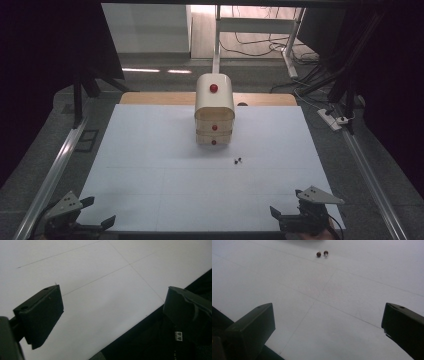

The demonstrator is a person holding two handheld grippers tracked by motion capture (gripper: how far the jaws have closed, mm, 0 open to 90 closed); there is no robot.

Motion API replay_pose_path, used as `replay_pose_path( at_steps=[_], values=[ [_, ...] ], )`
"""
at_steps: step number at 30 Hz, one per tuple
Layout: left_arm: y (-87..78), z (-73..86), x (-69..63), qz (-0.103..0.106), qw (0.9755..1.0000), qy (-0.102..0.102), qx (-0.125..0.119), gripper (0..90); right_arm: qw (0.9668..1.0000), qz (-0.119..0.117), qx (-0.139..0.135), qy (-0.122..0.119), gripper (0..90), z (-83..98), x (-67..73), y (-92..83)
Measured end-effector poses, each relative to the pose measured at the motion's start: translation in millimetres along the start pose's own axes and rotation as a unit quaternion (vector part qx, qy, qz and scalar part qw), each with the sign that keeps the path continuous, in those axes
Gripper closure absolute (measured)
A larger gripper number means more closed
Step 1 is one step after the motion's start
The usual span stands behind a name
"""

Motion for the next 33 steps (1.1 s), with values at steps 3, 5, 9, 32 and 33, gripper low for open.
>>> replay_pose_path(
  at_steps=[3,5,9,32,33],
  values=[
    [-1.3,0.5,1.3,0.009,0.9999,-0.004,-0.005,3.7,1.0000,-0.003,0.007,-0.001,0.0,-0.1,0.7,1.5],
    [-2.1,0.8,2.3,0.010,0.9999,-0.008,-0.009,3.7,0.9999,-0.005,0.014,-0.004,0.0,-0.2,2.1,3.1],
    [-1.1,0.6,2.5,0.011,0.9999,-0.008,-0.005,3.8,0.9997,-0.004,0.021,-0.009,0.0,0.1,3.0,4.4],
    [-0.6,0.6,2.2,0.027,0.9996,-0.008,-0.002,2.6,0.9994,-0.004,0.033,-0.013,0.0,-0.3,3.8,5.8],
    [-0.6,0.6,2.3,0.027,0.9996,-0.009,-0.002,2.6,0.9996,-0.007,0.028,-0.007,0.0,-1.4,4.3,5.5]
  ],
)
Point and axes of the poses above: each handheld gripper's, and its own axes: y roughly forward along the jaws, z roughly out of its underside, x roughly to its left, the point moved 5 cm from there along y, roughly forward along the jaws, and after that the axes turned 13 degrees about z, right-handed, at the moved point
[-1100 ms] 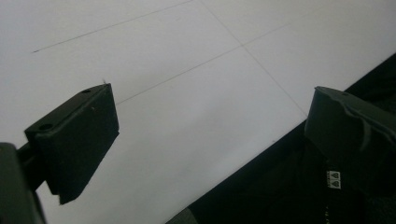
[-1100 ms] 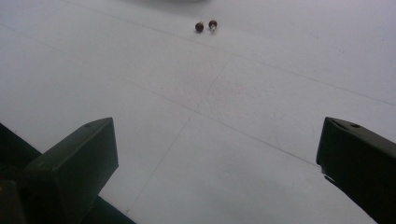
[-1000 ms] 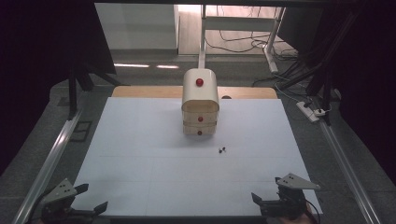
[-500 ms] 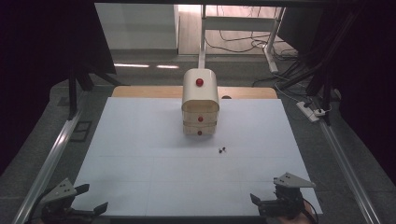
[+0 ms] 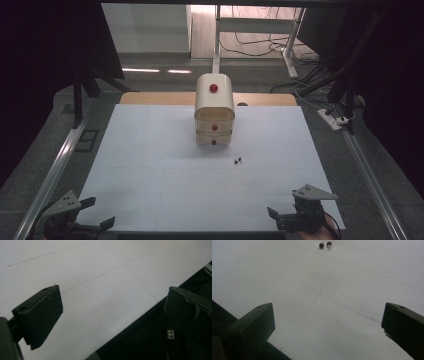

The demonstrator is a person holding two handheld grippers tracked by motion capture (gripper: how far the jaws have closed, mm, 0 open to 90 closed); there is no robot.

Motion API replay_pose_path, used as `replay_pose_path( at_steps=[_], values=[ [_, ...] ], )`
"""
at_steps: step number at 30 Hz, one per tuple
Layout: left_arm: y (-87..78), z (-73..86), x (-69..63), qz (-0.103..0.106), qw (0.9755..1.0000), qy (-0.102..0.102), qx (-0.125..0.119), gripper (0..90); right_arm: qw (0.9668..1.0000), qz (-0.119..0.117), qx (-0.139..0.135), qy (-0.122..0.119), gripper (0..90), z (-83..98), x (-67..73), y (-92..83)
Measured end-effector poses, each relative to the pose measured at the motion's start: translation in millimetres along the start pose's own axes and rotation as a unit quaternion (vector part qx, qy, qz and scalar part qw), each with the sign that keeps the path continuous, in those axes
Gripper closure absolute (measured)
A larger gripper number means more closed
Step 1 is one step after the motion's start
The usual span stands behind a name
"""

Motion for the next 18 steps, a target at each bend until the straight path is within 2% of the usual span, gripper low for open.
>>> replay_pose_path(
  at_steps=[4,12,18],
  values=[
    [0.1,0.0,0.3,0.001,1.0000,-0.002,0.000,2.6,0.9999,-0.005,-0.011,0.006,0.0,-2.9,1.3,-0.5],
    [-0.2,0.0,1.0,0.001,1.0000,-0.005,-0.001,2.6,0.9995,-0.012,-0.028,-0.004,0.0,-8.8,7.1,-1.4],
    [-0.4,0.1,1.4,0.002,1.0000,-0.008,-0.002,2.7,0.9993,-0.016,-0.030,-0.014,0.0,-11.9,10.8,-2.3]
  ],
)
Point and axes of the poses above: each handheld gripper's, and its own axes: y roughly forward along the jaws, z roughly out of its underside, x roughly to its left, the point moved 5 cm from there along y, roughly forward along the jaws, and after that the axes turned 13 degrees about z, right-handed, at the moved point
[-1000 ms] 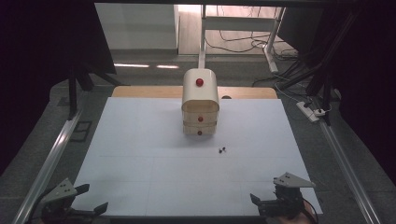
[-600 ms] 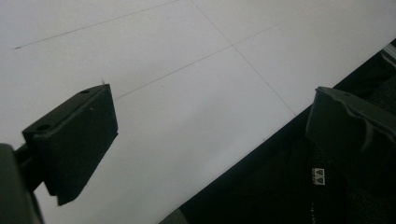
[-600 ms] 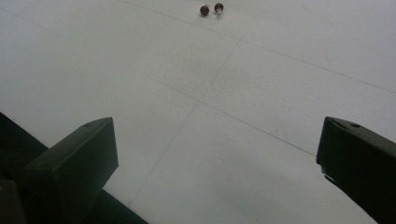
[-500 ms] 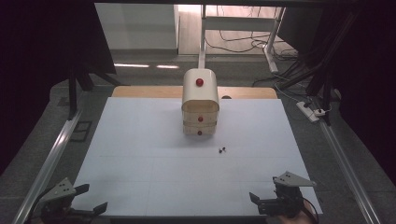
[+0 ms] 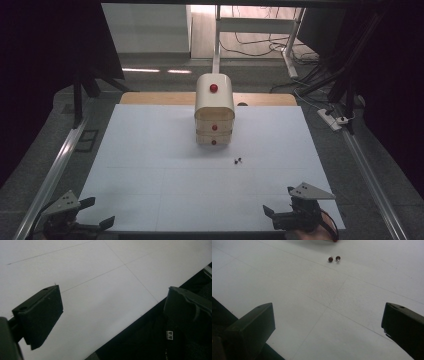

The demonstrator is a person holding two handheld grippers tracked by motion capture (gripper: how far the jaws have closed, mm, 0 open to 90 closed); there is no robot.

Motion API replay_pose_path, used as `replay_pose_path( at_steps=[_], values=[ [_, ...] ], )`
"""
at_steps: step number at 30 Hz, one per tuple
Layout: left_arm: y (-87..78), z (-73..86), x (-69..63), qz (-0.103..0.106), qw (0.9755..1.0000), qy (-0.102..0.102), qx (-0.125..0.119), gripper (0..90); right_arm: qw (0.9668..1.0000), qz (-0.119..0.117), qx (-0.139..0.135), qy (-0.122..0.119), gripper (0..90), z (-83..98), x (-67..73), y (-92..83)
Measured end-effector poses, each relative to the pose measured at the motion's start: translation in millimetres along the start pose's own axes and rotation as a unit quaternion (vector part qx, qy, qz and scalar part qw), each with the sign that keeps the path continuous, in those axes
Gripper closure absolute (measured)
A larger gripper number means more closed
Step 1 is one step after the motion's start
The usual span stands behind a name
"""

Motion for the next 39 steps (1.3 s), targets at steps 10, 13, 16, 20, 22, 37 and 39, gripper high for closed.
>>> replay_pose_path(
  at_steps=[10,13,16,20,22,37,39],
  values=[
    [-0.3,0.1,0.9,-0.001,1.0000,-0.005,-0.001,2.7,0.9993,-0.031,-0.006,0.018,1.6,-10.3,7.8,1.7],
    [-0.2,0.1,1.0,-0.001,1.0000,-0.005,0.000,2.7,0.9994,-0.030,-0.009,0.010,1.6,-14.1,9.2,2.5],
    [-0.1,0.1,1.1,-0.002,1.0000,-0.006,0.000,2.7,0.9995,-0.027,-0.013,0.002,1.5,-16.8,10.1,2.5],
    [-0.1,0.1,1.4,-0.002,1.0000,-0.008,-0.001,2.7,0.9993,-0.033,-0.015,0.008,1.2,-22.5,12.0,4.4],
    [0.0,0.1,1.5,-0.002,1.0000,-0.009,0.000,2.7,0.9991,-0.041,-0.008,0.011,1.2,-24.5,13.2,5.8],
    [0.5,0.2,1.8,-0.005,0.9999,-0.011,0.002,2.7,0.9992,-0.032,-0.017,-0.016,0.0,-43.8,26.0,17.7],
    [0.5,0.2,1.8,-0.005,0.9999,-0.011,0.002,2.8,0.9993,-0.032,-0.013,-0.013,0.0,-45.2,27.7,19.3]
  ],
)
Point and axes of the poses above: each handheld gripper's, and its own axes: y roughly forward along the jaws, z roughly out of its underside, x roughly to its left, the point moved 5 cm from there along y, roughly forward along the jaws, and after that the axes turned 13 degrees about z, right-handed, at the moved point
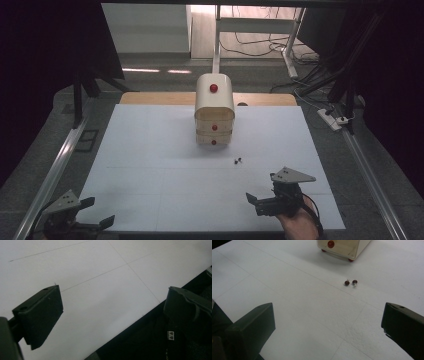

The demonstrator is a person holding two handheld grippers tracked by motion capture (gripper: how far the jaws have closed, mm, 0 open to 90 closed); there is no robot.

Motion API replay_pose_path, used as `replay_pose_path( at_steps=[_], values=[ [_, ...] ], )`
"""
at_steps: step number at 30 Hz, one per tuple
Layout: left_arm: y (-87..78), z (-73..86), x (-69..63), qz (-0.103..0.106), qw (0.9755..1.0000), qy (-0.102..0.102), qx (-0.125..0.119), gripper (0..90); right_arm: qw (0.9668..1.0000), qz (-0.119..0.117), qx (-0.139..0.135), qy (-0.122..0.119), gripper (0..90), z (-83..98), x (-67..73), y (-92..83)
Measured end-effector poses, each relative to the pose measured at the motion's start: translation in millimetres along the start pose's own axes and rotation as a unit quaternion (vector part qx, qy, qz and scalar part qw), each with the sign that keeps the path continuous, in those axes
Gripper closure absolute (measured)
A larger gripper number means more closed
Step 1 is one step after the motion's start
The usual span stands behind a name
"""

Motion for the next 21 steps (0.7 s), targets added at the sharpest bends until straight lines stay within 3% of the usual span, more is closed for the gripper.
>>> replay_pose_path(
  at_steps=[11,21],
  values=[
    [-0.1,-0.2,0.5,0.001,1.0000,-0.002,-0.001,2.7,0.9997,0.023,0.000,-0.001,0.0,-9.8,6.0,10.5],
    [-0.2,-0.3,1.2,0.001,1.0000,-0.005,-0.002,2.6,0.9998,0.015,-0.004,-0.009,0.0,-24.3,10.8,19.6]
  ],
)
Point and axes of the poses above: each handheld gripper's, and its own axes: y roughly forward along the jaws, z roughly out of its underside, x roughly to its left, the point moved 5 cm from there along y, roughly forward along the jaws, and after that the axes turned 13 degrees about z, right-handed, at the moved point
